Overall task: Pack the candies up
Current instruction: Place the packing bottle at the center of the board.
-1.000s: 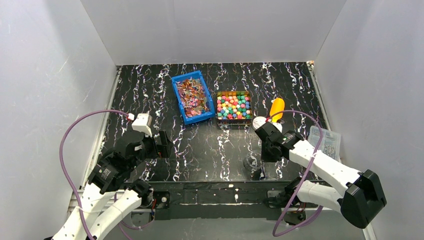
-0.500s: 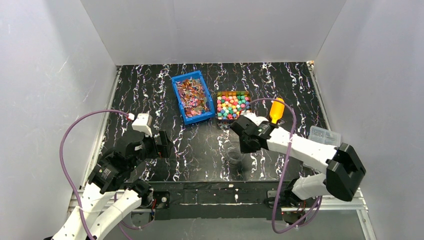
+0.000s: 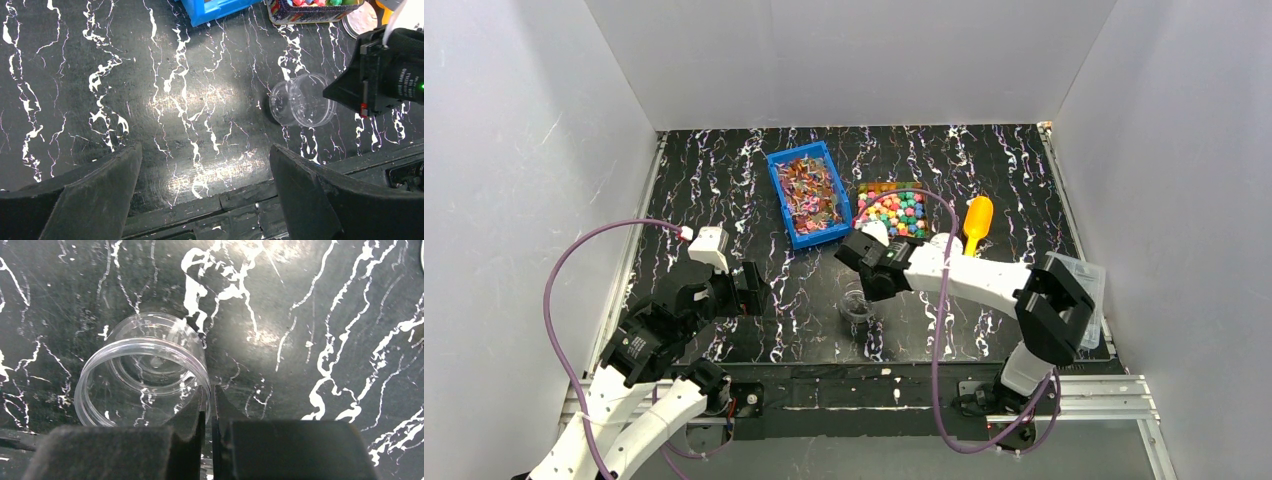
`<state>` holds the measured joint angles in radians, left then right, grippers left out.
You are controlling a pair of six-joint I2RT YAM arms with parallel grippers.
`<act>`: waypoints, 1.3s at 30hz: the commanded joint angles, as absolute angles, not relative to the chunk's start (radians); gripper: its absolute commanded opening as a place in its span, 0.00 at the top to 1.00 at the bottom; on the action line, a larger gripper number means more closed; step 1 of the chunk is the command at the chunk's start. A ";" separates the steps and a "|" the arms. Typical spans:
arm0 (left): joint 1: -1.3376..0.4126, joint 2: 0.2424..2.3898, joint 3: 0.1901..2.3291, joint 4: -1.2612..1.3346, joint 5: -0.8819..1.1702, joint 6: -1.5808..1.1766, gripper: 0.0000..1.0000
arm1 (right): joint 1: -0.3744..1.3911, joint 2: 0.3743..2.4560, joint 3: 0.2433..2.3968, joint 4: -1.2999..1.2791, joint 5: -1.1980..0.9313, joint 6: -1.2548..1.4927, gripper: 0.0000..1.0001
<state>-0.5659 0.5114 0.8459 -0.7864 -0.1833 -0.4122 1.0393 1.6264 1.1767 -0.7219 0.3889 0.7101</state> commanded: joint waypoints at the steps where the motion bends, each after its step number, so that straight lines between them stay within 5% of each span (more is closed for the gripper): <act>1: -0.563 0.519 0.838 -0.793 -0.196 -0.406 0.01 | 1.069 1.677 1.264 -0.719 0.427 0.694 0.97; 11: -0.561 0.522 0.838 -0.792 -0.193 -0.406 0.01 | 1.109 1.744 1.305 -0.724 0.419 0.689 0.91; 23: -0.563 0.534 0.838 -0.792 -0.190 -0.405 0.01 | 1.131 1.701 1.363 -0.794 0.496 0.684 0.56; 39: -0.562 0.545 0.838 -0.792 -0.184 -0.404 0.01 | 1.022 1.462 1.302 -0.848 0.696 0.644 0.34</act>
